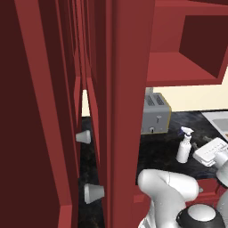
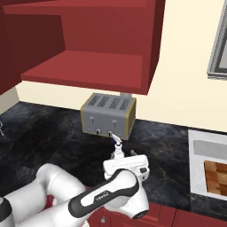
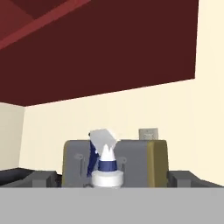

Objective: Move the cutting board and knife to the sink. Then move spray from the cabinet to the counter.

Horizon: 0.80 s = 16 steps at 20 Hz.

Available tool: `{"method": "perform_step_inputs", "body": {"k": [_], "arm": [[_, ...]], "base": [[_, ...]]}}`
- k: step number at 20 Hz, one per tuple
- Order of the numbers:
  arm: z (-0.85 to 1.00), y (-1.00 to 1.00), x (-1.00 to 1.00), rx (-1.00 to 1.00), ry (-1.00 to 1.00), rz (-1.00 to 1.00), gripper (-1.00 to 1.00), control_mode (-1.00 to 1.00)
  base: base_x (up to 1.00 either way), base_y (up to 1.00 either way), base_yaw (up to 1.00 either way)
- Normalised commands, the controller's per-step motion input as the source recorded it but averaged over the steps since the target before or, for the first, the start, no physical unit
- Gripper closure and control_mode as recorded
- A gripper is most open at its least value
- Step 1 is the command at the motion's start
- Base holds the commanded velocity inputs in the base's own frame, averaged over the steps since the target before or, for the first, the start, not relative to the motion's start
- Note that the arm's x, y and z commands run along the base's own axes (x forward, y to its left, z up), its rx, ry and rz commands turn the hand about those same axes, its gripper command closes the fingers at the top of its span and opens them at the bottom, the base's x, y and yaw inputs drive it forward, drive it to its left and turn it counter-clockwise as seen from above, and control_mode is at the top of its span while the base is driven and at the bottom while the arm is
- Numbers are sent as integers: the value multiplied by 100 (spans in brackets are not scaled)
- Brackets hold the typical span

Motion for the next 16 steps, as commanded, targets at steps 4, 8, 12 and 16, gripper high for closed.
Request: {"method": "perform_step_inputs", "body": {"k": [4,8,12,16], "arm": [[83,0,-39,-1,0,0,-100,-100],[92,0,-30,-4,0,0,-100,-100],[77,0,-28,-4,5,0,-100,-100],[58,0,-12,-3,6,0,-100,-100]], "base": [[0,0,0],[0,0,0],[0,0,0],[0,0,0]]}}
